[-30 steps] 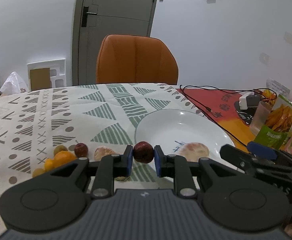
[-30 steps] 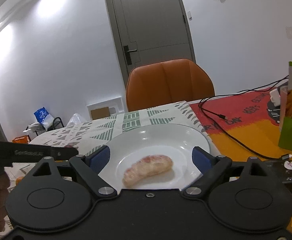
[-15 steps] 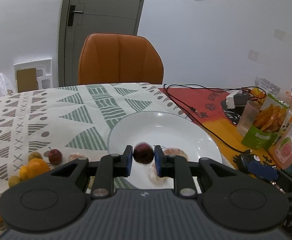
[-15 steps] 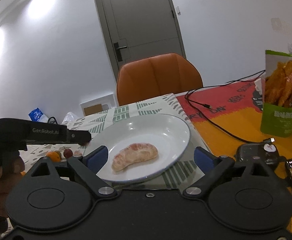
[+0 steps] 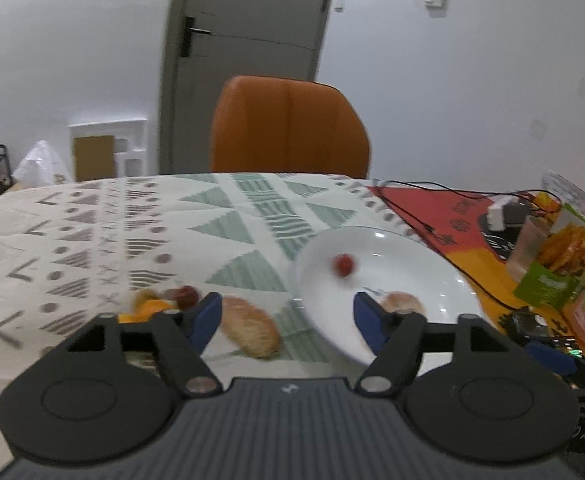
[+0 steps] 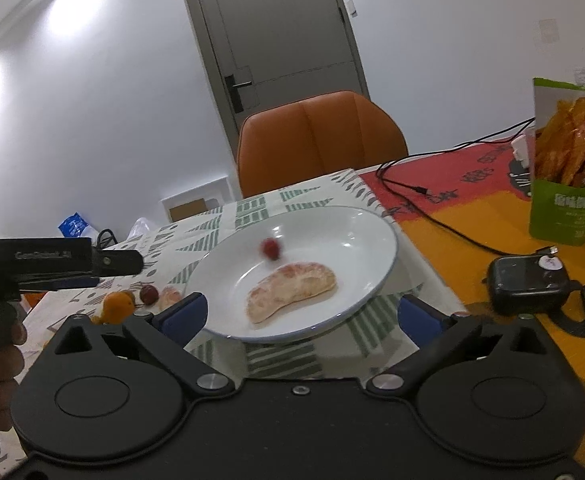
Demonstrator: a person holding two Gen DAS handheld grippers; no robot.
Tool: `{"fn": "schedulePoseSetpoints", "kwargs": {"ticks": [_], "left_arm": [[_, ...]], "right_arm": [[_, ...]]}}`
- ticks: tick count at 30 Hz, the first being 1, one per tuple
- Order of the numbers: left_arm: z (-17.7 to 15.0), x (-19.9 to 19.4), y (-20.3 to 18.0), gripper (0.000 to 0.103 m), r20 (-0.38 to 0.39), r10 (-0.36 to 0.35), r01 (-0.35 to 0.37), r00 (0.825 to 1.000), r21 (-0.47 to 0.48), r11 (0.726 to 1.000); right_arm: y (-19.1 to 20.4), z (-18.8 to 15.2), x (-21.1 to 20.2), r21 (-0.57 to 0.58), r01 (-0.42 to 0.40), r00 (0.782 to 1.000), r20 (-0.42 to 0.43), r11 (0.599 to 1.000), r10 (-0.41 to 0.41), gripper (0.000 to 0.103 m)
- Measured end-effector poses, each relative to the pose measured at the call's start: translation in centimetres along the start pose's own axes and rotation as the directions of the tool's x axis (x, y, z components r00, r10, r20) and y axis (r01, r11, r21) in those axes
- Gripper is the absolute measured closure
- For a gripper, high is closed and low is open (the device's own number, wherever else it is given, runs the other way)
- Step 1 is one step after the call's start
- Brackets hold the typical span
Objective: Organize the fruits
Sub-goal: 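Withdraw both tools from the plate back toward the remaining fruit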
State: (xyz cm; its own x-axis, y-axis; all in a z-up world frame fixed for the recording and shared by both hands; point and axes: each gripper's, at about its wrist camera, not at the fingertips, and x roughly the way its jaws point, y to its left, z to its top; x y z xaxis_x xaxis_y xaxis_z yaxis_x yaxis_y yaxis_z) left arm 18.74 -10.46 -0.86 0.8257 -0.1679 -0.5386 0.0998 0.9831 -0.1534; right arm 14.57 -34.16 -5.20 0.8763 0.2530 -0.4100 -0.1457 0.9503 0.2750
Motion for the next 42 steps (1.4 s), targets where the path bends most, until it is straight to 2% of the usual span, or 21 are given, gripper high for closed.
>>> {"fn": "schedulePoseSetpoints", "kwargs": {"ticks": [3,18,34,42], "left_arm": [[-0.2,-1.1,1.3,0.02,0.023,0.023,-0.023,0.999,-0.014,1.0],[-1.6,-4.4,6.5,0.01,0.042,0.119,-0.117,0.992,-0.053,0.992],[-3.7,-6.5,11.4,0.009,0.037,0.19,-0.186,0.981,-0.099,0.978],[-4.9,-5.9,13.4,0.01,-0.002,0.204,-0.203,0.979,-0.127,0.971]], "right_arm": [[0.7,-0.1,0.0,0.005,-0.009,1.0,-0.005,1.0,0.009,0.0],[5.5,-0.6,1.0,-0.023,-0.052,0.998,-0.02,0.998,0.051,0.0],[9.5,-1.9,2.2,-0.074,-0.126,0.99,-0.067,0.989,0.121,0.0],[10.8,-2.4,3.3,-0.078,-0.187,0.978,-0.106,0.979,0.178,0.0]]}}
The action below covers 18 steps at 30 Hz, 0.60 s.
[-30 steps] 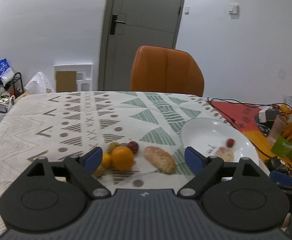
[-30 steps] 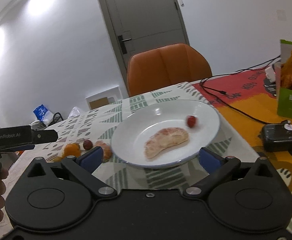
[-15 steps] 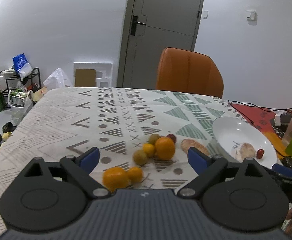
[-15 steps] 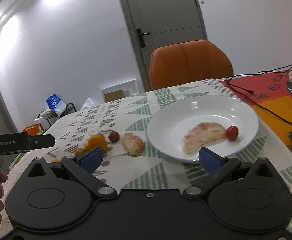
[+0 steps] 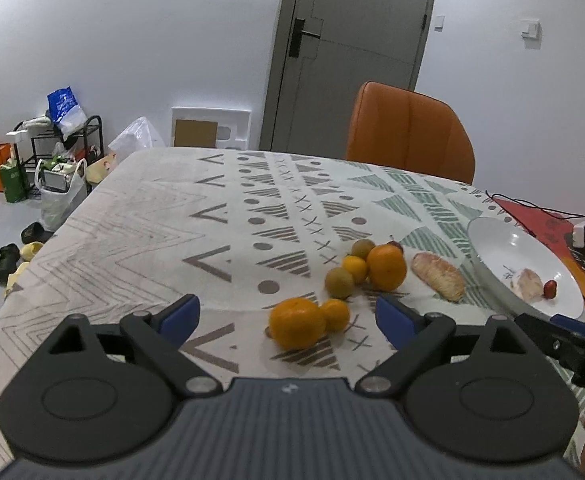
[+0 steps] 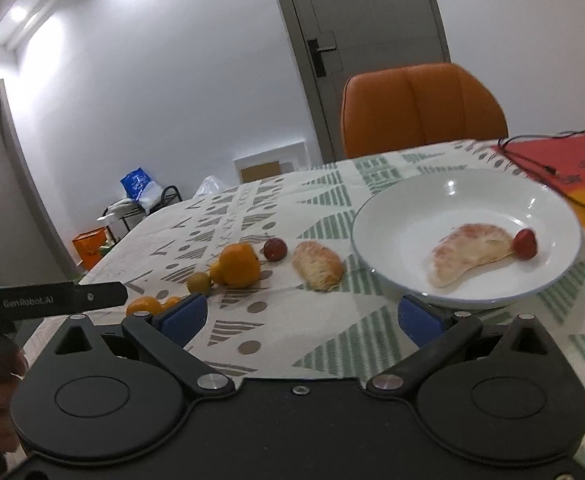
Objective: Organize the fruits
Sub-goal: 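Withdraw both tools from the plate back toward the remaining fruit, then grasp the large orange with the left tool while the right tool grasps a small tangerine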
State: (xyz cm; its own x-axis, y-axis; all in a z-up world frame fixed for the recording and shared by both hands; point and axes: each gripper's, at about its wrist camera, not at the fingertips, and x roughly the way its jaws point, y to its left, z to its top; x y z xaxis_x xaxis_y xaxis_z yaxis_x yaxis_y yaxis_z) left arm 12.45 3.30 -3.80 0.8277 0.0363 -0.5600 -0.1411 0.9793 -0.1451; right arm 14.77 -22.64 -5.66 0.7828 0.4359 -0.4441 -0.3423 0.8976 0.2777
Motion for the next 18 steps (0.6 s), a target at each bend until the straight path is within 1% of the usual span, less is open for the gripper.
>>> {"fn": "schedulePoseSetpoints", "kwargs": {"ticks": [5,7,9,13,14,15,16,18], "left_arm": [[-0.4,1.1,0.7,0.012,-0.025,-0.002,0.001,1.0,-0.024,1.0],[-0.6,1.5,0.9,0.013,-0.034,-0.003,0.002,0.999,-0.033,0.999],[-0.7,1.9,0.9,0.019,-0.041,-0.006,0.005,0.999,-0.037,0.999],[-0.7,2.7,1.1,0.02,-0.044,-0.021,0.019,0.999,-0.053,0.998],[-0.7,2.9,1.0,0.024,-0.046,-0.021,0.018,0.999,-0.053,0.998],[-0.8,3.1,1.1,0.03,-0.051,-0.023,0.02,0.998,-0.055,0.998],[-0.8,3.3,1.1,0.034,-0.058,-0.028,0.025,0.998,-0.061,0.998],[-0.9,3.7,1.4,0.05,-0.068,-0.049,0.044,0.996,-0.076,0.996]], "right_arm": [[0.7,0.1,1.0,-0.024,-0.031,0.999,-0.016,0.999,0.03,0.0],[0.9,0.1,1.2,-0.034,-0.031,0.999,-0.014,0.999,0.03,0.0],[1.1,0.1,1.6,-0.038,-0.033,0.999,-0.021,0.999,0.032,0.0],[1.3,0.3,2.5,-0.039,-0.051,0.998,-0.036,0.998,0.049,0.001],[1.4,0.4,2.7,-0.039,-0.055,0.998,-0.039,0.998,0.053,0.001],[1.5,0.4,2.9,-0.038,-0.06,0.997,-0.044,0.997,0.058,0.003],[1.6,0.5,3.1,-0.038,-0.063,0.997,-0.05,0.997,0.061,0.005],[1.9,0.6,3.7,-0.038,-0.082,0.994,-0.072,0.996,0.079,0.014]]}}
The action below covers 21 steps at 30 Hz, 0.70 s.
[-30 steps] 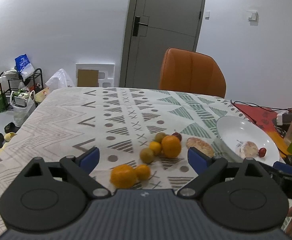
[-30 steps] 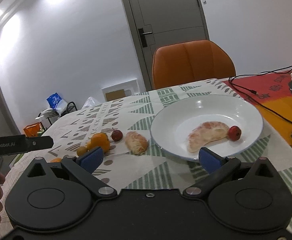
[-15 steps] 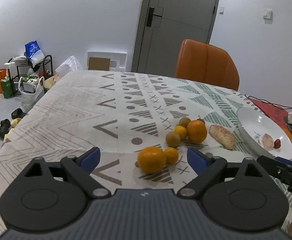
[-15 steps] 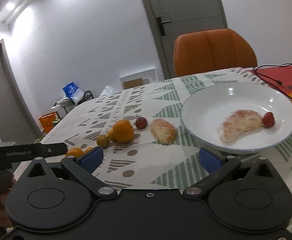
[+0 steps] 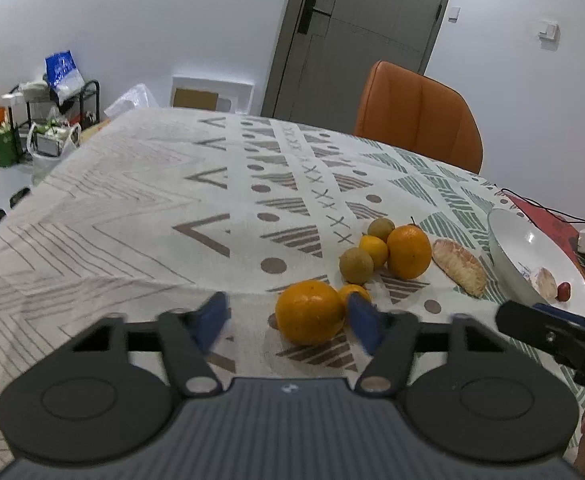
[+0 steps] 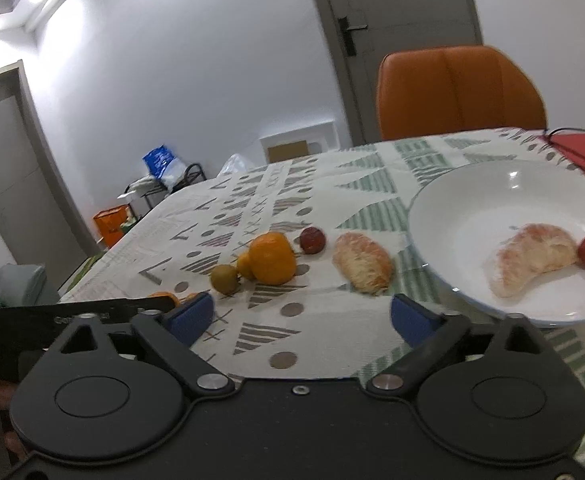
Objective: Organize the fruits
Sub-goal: 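Grasp the large orange with the left tool while the right tool grasps a small tangerine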
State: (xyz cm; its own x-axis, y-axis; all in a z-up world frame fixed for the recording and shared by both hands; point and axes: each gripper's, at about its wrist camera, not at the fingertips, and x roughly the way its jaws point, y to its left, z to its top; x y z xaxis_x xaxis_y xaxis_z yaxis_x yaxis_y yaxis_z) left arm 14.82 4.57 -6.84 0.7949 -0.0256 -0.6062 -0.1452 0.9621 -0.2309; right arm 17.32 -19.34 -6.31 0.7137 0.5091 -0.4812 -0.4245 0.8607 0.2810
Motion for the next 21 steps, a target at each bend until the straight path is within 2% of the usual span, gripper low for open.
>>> {"fn": "schedulePoseSetpoints", "kwargs": {"ticks": [1,2,7,18,21], "left_arm": [[-0.1,0.1,0.1,0.055,-0.007,-0.02,0.02,1.0,-0.009,1.0],[-0.1,0.2,0.2,0.066,-0.013,-0.04,0.04,0.999,-0.014,0.999],[0.0,0.1,0.7,0.067,-0.008,-0.047,0.047,0.999,-0.026,0.999],[0.9,-1.1,3.1,0.067,0.01,-0.005,0.006,1.0,-0.041,0.999],[1.1,-1.5,3.7,0.067,0.015,0.009,-0.008,1.0,-0.052,0.999]], "right_arm": [[0.2,0.0,0.3,-0.002,-0.007,1.0,-0.01,1.0,0.007,0.015],[0.3,0.0,0.5,-0.004,-0.013,1.0,-0.016,1.0,0.013,0.016],[1.4,-0.1,2.0,-0.012,-0.056,0.997,-0.056,0.998,0.055,0.03],[4.6,0.3,3.9,-0.058,-0.122,0.988,-0.099,0.991,0.116,0.037],[5.5,0.4,4.7,-0.07,-0.132,0.986,-0.11,0.989,0.123,0.045]]}}
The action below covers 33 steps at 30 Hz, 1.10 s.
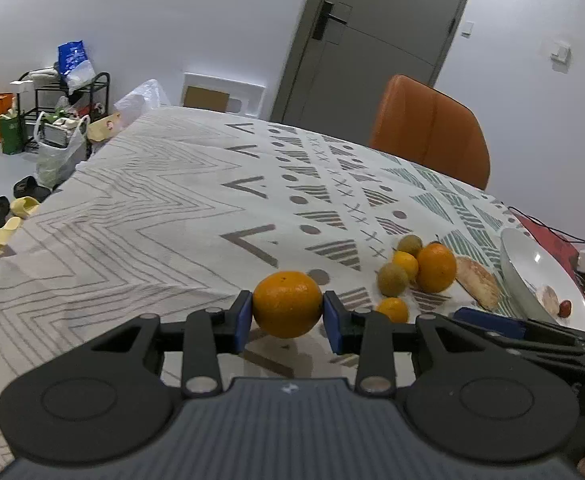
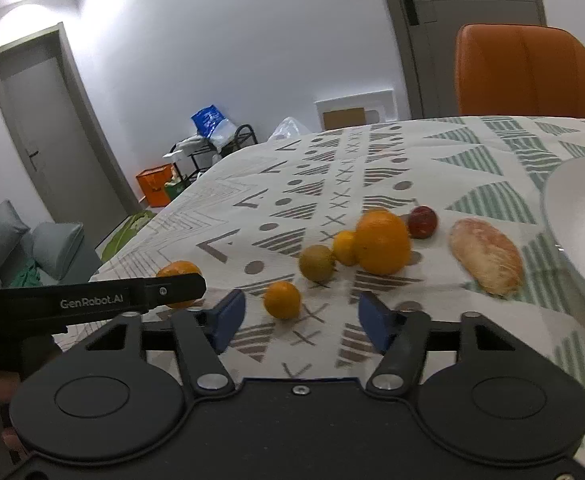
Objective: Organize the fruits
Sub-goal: 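Grasp the large orange with the left tool while the right tool grasps a small tangerine, then carry the orange to the plate and release with the left tool while the right tool releases the tangerine there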
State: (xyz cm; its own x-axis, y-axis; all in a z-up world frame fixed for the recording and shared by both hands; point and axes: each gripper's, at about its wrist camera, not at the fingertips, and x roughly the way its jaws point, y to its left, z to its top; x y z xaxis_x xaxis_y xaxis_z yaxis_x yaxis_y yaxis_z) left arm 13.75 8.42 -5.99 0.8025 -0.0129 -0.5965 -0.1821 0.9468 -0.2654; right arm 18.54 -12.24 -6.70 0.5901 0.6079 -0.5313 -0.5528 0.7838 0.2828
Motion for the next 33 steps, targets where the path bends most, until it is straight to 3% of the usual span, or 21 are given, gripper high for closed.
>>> {"fn": "schedulePoseSetpoints", "kwargs": {"ticks": [5,6,9,13,33], "left_arm": [[0.4,-0.5,0.7,0.067,0.008,0.001,-0.001,1.0,-0.008,1.0],[0.4,-0.7,0.8,0.067,0.009,0.002,-0.002,1.0,-0.008,1.0],[0.4,-0.8,1.0,0.067,0.01,0.008,-0.008,1.0,-0.005,1.0],[0.6,-1.0,0.2,0.067,0.013,-0.002,0.002,1.0,0.013,1.0],[0.6,-0.9,-6.9,0.067,0.019,-0.105,0.103,0.994,0.096,0.99]], "right_arm": [[0.9,0.1,1.3,-0.019,-0.008,1.0,-0.018,1.0,0.008,0.049],[1.0,0.0,1.7,-0.023,-0.006,1.0,-0.023,1.0,0.006,0.054],[1.0,-0.2,2.8,-0.028,0.008,1.0,-0.02,1.0,-0.008,0.08],[0.6,0.0,1.9,-0.005,-0.011,1.0,-0.007,1.0,0.011,0.081],[-4.7,-0.6,-6.3,0.077,0.111,0.985,0.121,0.991,-0.12,0.081]]}}
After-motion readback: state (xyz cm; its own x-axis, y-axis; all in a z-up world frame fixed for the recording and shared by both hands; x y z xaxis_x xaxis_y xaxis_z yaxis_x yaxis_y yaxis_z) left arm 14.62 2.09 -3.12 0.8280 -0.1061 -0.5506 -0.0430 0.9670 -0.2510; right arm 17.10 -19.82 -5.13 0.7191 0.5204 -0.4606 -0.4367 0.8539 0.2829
